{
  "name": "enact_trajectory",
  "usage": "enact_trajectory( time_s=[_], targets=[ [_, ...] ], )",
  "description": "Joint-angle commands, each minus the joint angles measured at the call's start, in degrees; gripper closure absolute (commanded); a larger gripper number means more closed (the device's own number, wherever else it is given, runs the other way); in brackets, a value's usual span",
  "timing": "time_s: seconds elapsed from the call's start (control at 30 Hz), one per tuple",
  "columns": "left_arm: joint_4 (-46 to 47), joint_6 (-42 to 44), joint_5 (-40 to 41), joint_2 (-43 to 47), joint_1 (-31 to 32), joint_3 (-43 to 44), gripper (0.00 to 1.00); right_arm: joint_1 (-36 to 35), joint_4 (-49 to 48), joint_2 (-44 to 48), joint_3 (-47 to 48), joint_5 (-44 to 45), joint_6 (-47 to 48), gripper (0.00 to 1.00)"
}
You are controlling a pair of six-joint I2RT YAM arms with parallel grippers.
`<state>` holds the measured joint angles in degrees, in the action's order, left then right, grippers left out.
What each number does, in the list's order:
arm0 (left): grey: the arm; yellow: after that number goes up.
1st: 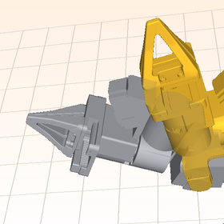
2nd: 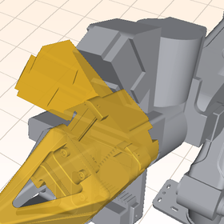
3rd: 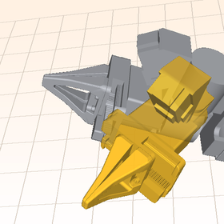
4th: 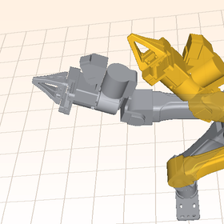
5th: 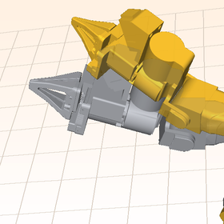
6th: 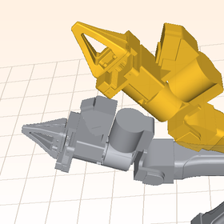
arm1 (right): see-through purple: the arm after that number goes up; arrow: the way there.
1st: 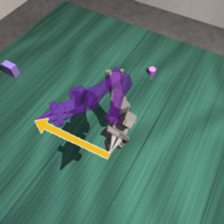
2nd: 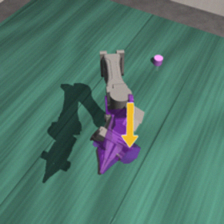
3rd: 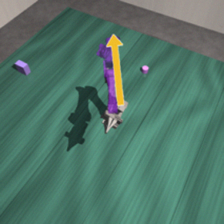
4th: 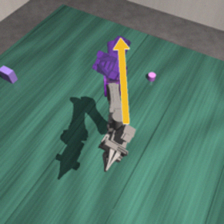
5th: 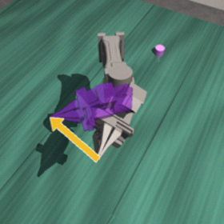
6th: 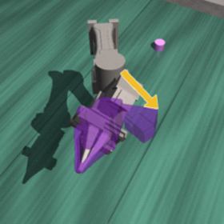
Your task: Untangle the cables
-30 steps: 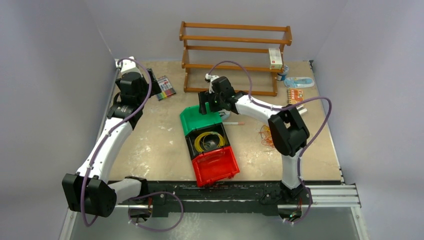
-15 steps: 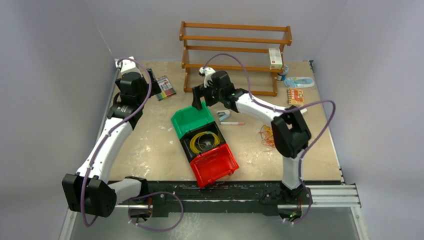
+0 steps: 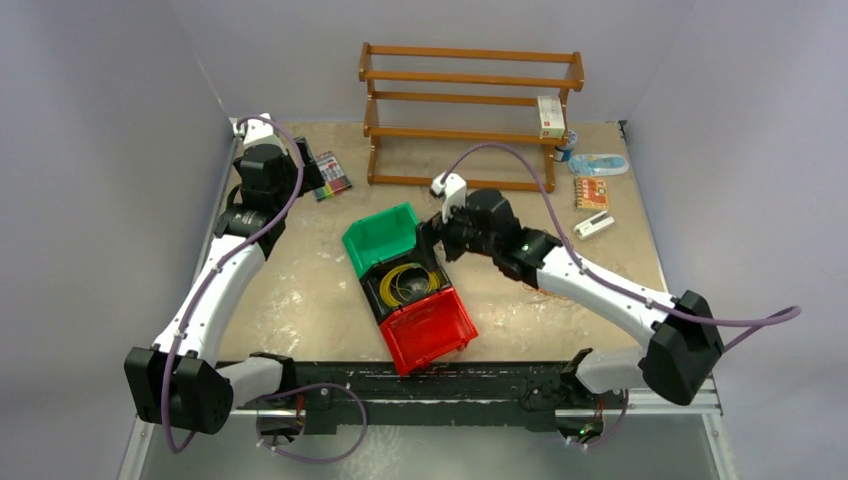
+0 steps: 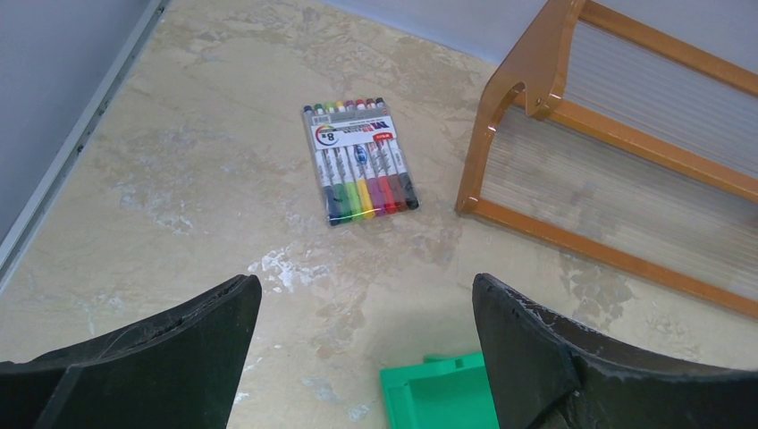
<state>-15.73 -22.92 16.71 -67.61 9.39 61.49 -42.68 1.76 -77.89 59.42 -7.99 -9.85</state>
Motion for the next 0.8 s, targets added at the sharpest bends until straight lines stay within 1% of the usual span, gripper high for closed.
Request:
enact_trajectory(
  time_s=[0.0, 0.13, 0.27, 0.33, 0.5, 0.67, 0.77],
  targets=[
    [1.8, -0.1, -2.1, -0.3, -0.4, 0.2, 0.12, -4.5, 3.7, 4.9, -6.6, 2.0, -2.2, 0.01],
    [2.0, -0.1, -2.5, -0.3, -0.4, 0.1, 0.13, -6.7, 5.5, 9.8, -11.8, 3.2, -4.0, 0.01],
    [1.8, -0.1, -2.6, 0.2, -0.4, 0.1, 0.13, -6.9, 8.2, 13.0, -15.0, 4.9, -6.3, 0.01],
    [1.9, -0.1, -2.6, 0.4, -0.4, 0.1, 0.13, -7.2, 8.3, 12.1, -15.2, 4.7, -7.0, 0.01],
    [1.8, 0.0, -2.2, 1.0, -0.4, 0.0, 0.13, -7.3, 11.9, 7.0, -13.9, 11.5, -11.8, 0.01],
    [1.7, 0.0, -2.2, 1.2, -0.5, 0.0, 0.13, -7.3, 11.5, 5.1, -15.2, 11.4, -14.2, 0.02],
    [1.8, -0.1, -2.0, 1.4, -0.7, 0.0, 0.13, -7.2, 13.1, 5.1, -15.4, 13.3, -16.8, 0.05]
  ],
)
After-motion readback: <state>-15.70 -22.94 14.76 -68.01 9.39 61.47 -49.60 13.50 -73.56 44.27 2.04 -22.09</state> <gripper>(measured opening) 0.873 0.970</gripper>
